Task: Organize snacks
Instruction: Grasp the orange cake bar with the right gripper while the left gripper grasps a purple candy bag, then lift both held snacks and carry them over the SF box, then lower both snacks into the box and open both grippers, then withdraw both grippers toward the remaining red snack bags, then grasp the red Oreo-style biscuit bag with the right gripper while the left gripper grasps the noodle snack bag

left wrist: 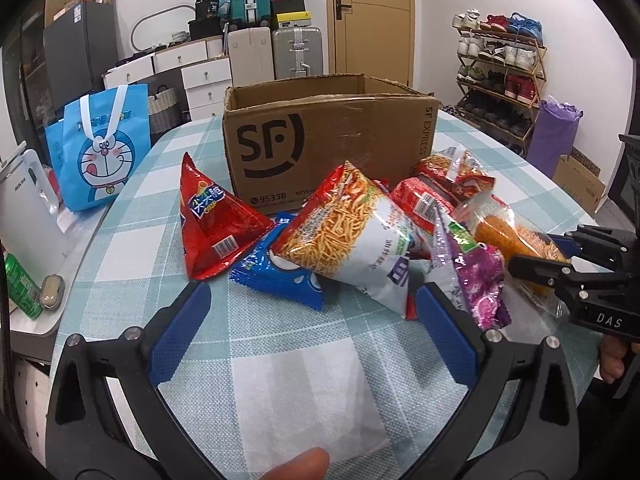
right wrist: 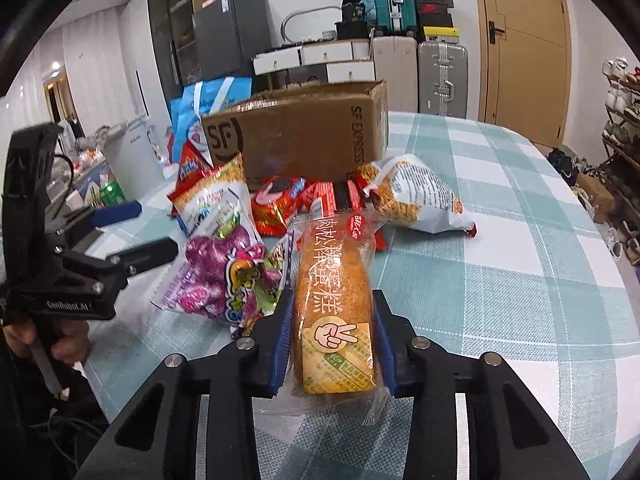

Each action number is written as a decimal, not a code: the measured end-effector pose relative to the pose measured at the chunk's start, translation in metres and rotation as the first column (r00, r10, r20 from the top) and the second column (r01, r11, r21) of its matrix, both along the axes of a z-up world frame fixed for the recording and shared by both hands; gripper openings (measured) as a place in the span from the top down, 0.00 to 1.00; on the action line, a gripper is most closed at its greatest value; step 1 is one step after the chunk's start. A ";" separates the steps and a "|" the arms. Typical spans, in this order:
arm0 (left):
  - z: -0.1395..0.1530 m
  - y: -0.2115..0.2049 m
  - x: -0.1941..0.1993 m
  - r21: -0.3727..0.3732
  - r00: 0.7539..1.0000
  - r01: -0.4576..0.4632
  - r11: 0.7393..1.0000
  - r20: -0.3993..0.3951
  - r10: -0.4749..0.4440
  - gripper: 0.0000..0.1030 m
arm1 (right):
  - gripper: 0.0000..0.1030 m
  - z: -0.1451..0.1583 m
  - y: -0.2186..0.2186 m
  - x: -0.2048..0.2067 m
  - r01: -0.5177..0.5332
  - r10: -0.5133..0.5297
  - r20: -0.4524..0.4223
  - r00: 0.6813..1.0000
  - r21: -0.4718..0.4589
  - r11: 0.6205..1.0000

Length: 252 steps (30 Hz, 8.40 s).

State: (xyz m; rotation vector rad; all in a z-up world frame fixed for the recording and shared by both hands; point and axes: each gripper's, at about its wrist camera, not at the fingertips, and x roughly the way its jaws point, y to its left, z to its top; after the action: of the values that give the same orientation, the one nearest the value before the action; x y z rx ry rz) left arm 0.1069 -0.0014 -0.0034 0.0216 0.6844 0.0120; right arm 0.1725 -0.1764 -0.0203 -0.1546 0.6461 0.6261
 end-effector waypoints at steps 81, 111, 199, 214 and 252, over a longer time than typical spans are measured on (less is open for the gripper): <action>0.113 0.024 -0.017 -0.174 0.976 0.183 0.968 0.152 -0.157 0.54 | 0.64 0.085 0.007 -0.008 -0.052 0.020 0.171 0.985 0.188 0.981; 0.119 0.051 0.116 -0.128 0.993 0.047 0.991 0.117 -0.032 0.54 | 0.64 0.112 0.072 0.083 -0.058 0.044 0.076 0.996 0.192 0.980; 0.052 0.069 0.084 -0.050 0.999 0.024 0.998 -0.037 -0.026 0.00 | 0.14 0.036 0.057 0.072 -0.063 0.068 -0.075 0.995 0.060 0.996; 0.046 0.068 0.086 -0.069 0.996 0.054 0.996 -0.062 -0.059 0.00 | 0.27 0.007 0.067 0.094 -0.027 0.022 -0.127 0.992 -0.039 0.999; -0.005 0.038 0.104 -0.040 0.977 0.163 0.986 -0.135 -0.167 0.29 | 0.54 0.001 0.078 0.101 -0.008 -0.006 -0.114 0.993 -0.122 0.993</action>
State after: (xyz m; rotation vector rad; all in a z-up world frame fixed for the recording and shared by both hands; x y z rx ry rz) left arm 0.2108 0.0369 -0.0081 0.0524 0.8197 -0.1602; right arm 0.2736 -0.0979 -0.0191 -0.2342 0.7959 0.5999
